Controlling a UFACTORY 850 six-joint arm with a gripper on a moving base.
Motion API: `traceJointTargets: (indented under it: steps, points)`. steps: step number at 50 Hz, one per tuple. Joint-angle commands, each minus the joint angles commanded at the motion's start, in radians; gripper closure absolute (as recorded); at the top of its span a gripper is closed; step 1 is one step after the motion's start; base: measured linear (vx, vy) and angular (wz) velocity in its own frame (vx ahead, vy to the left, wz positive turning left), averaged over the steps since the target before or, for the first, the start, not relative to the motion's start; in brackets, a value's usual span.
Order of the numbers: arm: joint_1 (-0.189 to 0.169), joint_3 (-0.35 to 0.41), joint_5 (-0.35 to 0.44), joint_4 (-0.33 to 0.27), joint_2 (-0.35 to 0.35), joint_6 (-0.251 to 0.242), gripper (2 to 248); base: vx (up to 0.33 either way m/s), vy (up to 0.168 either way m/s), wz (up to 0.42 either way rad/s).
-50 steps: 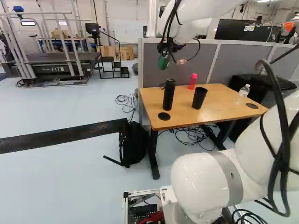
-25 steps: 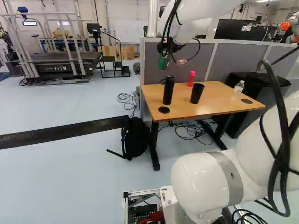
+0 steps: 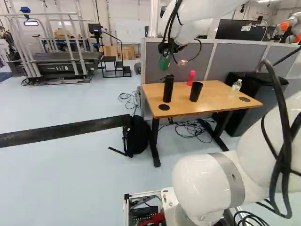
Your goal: Pick up the green bottle from the table
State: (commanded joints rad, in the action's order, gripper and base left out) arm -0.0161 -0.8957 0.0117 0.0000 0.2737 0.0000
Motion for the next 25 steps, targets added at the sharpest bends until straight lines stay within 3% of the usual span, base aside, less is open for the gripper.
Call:
traceJointTargets:
  steps: [25]
  points:
    - [0.000, 0.000, 0.000, 0.000, 0.000, 0.000, 227, -0.090, 0.001, 0.006]
